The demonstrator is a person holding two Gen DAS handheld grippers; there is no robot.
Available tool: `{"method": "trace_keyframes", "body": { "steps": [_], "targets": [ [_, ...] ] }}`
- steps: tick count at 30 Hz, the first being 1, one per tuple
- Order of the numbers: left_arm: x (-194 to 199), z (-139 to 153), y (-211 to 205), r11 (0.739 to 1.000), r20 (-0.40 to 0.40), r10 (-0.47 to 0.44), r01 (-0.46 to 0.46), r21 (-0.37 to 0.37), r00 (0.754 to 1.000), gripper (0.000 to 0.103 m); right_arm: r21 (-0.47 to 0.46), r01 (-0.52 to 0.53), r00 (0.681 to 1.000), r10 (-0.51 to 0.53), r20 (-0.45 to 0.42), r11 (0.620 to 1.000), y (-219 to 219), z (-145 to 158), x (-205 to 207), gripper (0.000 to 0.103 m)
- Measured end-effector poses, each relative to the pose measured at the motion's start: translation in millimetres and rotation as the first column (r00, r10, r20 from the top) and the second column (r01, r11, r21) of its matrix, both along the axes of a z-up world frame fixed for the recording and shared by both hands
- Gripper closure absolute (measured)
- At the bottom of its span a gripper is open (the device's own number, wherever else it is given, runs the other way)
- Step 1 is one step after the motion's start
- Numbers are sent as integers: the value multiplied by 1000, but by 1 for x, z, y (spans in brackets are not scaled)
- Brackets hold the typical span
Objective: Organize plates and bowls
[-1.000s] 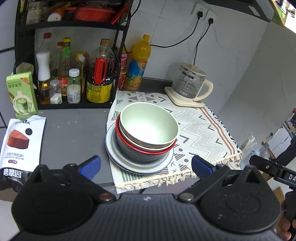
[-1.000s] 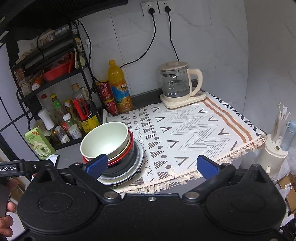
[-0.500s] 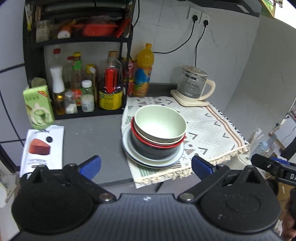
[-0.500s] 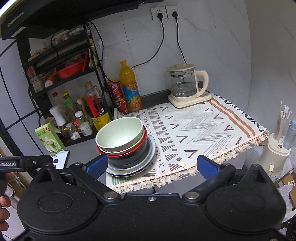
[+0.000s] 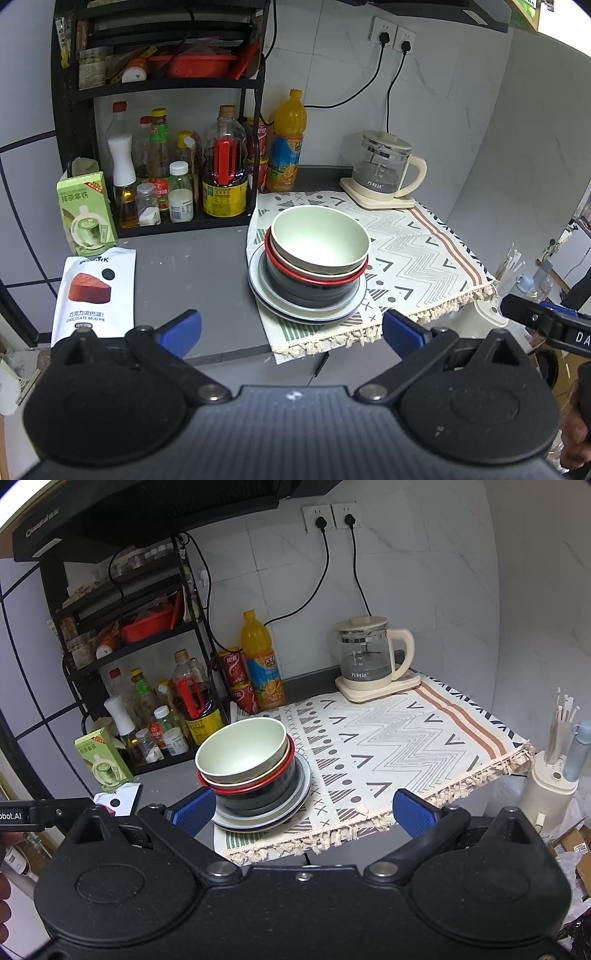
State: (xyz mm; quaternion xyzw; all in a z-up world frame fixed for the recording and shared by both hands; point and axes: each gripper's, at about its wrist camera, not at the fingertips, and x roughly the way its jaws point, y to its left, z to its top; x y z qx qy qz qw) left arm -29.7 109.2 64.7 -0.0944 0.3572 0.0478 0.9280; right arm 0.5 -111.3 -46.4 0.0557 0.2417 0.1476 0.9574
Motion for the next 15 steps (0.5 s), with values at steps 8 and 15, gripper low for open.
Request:
{"method": "trace_keyframes", "body": {
  "steps": [8, 15],
  "targets": [
    [1, 1, 3, 1000, 4, 23, -23, -10, 1000, 0, -11, -40, 999, 40, -7, 999, 3, -1, 1, 0],
    [3, 1, 4, 1000, 6, 31, -31, 2, 999, 0, -13, -46, 999, 46, -12, 999, 4, -2, 1, 0]
  ]
}}
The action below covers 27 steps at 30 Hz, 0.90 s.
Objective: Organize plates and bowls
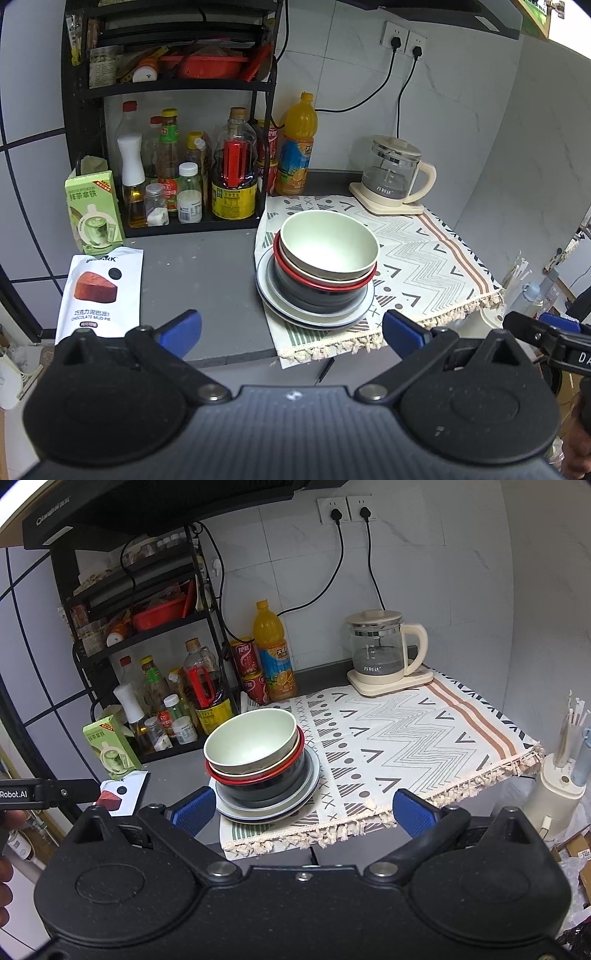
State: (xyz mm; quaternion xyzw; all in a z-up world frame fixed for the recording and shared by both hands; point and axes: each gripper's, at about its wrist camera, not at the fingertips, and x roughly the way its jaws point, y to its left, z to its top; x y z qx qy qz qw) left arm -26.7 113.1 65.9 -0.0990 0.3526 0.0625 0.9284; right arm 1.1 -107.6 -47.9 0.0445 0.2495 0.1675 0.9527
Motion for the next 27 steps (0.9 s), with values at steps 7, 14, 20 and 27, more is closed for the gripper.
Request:
{"method": "trace_keyframes", "body": {
  "steps": [7, 14, 20, 27],
  "targets": [
    [3, -2, -1, 1000, -2, 0, 0, -5, 1000, 0, 0, -1, 1000, 1, -9, 1000, -1, -1, 3, 0],
    [5, -3, -1, 1000, -6, 0, 0, -8, 1000, 0, -3, -6, 1000, 6, -11, 1000, -1, -2, 4, 0],
    [8, -5, -1, 1000, -13, -4, 3, -12, 1000, 0, -4, -4, 1000, 4, -14, 1000, -1, -3, 5, 0],
    [10, -7, 0, 1000, -18, -10, 10, -18, 1000, 0, -7, 2, 1000, -2, -15, 1000, 1, -4, 8, 0]
  ]
}}
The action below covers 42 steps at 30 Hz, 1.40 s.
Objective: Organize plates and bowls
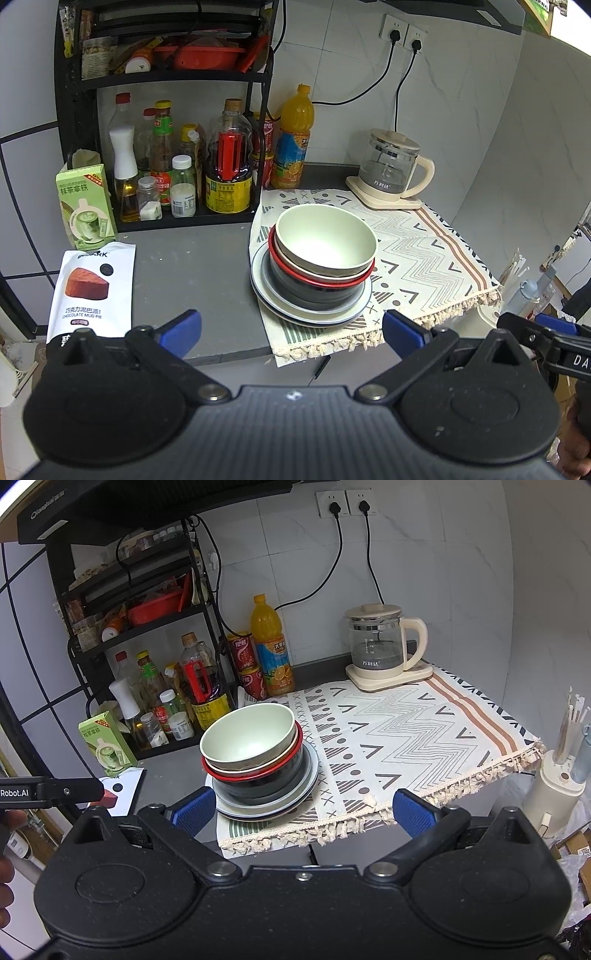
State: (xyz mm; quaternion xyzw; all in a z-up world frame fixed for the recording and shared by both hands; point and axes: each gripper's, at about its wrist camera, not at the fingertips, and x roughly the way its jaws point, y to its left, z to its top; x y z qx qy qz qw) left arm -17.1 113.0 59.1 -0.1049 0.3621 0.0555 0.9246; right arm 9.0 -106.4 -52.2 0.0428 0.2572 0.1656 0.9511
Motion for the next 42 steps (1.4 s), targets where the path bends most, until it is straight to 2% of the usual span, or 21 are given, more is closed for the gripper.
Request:
{"method": "trace_keyframes", "body": {
  "steps": [16, 42],
  "targets": [
    [2, -5, 3, 1000, -11, 1, -2, -9, 1000, 0, -14, 1, 1000, -1, -9, 1000, 9, -2, 0, 0],
    [17, -14, 1, 999, -30, -46, 46, -24, 998, 0, -39, 23, 1000, -24, -19, 999, 14, -6, 8, 0]
  ]
}}
